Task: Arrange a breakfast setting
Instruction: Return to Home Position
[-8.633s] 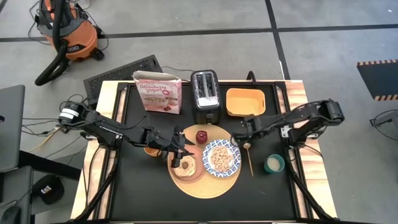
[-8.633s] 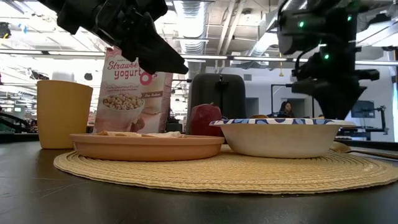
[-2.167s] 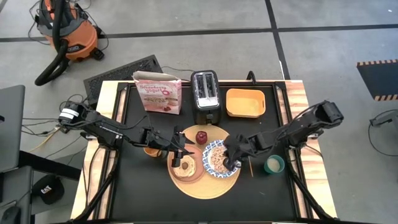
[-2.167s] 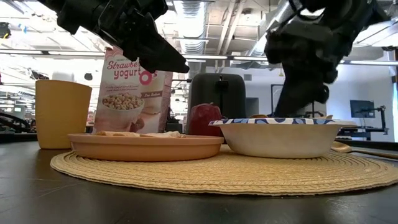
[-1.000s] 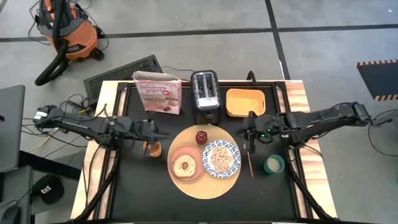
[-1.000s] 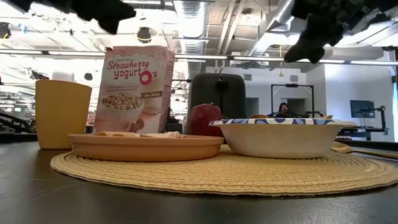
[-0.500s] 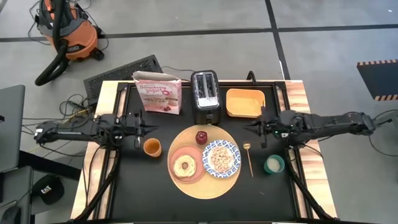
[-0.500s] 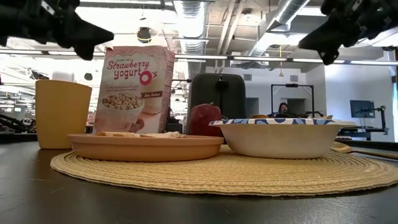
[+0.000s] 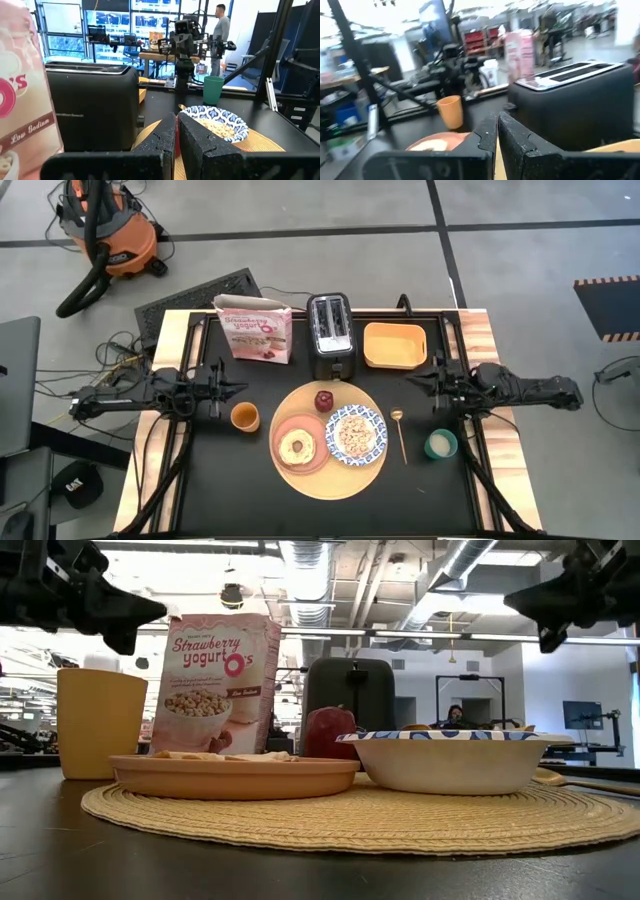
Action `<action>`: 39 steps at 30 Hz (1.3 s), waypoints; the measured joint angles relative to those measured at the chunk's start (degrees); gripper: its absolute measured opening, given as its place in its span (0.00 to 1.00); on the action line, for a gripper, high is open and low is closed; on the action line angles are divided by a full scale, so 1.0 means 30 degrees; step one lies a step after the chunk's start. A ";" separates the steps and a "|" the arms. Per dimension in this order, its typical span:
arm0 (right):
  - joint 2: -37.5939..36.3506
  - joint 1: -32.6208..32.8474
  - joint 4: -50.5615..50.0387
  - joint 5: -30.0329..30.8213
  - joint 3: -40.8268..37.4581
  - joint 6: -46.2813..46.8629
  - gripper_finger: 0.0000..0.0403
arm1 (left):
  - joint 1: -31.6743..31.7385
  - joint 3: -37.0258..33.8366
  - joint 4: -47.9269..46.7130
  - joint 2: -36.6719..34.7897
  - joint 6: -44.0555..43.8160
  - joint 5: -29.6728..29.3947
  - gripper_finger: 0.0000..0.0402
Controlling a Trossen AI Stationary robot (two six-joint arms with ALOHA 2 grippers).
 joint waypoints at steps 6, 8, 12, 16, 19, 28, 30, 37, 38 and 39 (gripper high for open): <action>-0.1720 0.0000 0.0563 0.2148 -0.1713 -0.0257 0.11 | -0.0004 -0.0625 -0.0466 -0.0716 -0.0454 0.0023 0.01; -0.1529 -0.0003 0.0938 0.2650 -0.1833 -0.0042 0.11 | -0.0004 -0.0625 -0.0709 -0.0673 -0.0258 -0.0005 0.01; -0.1689 -0.0022 0.1818 0.3352 -0.3111 0.0925 0.11 | -0.0004 -0.0886 -0.1021 -0.0772 -0.0210 -0.0352 0.01; -0.1454 -0.0166 0.1655 0.3430 -0.3150 0.1215 0.11 | -0.0004 -0.1500 0.0382 -0.0744 -0.0143 0.0808 0.01; -0.1152 -0.0159 0.1646 0.3373 -0.3157 0.1126 0.11 | -0.0012 -0.1500 0.0374 -0.0701 0.0055 0.1214 0.01; -0.0629 -0.0313 0.1513 0.3402 -0.3165 0.1101 0.11 | -0.0011 -0.1514 0.0458 -0.0387 0.1124 0.0696 0.01; -0.0628 -0.0321 0.1513 0.3402 -0.3165 0.1098 0.11 | -0.0007 -0.1521 0.0507 -0.0388 0.1134 0.0688 0.01; -0.0624 -0.0321 0.1491 0.3402 -0.3172 0.1062 0.11 | -0.0005 -0.1536 0.0505 -0.0388 0.0786 0.0687 0.01; -0.0627 -0.0321 0.1491 0.3402 -0.3173 0.1062 0.11 | -0.0011 -0.1540 0.0505 -0.0388 0.0783 0.0688 0.01; -0.0627 -0.0321 0.1491 0.3402 -0.3179 0.1062 0.11 | -0.0004 -0.1551 0.0505 -0.0388 0.0783 0.0688 0.01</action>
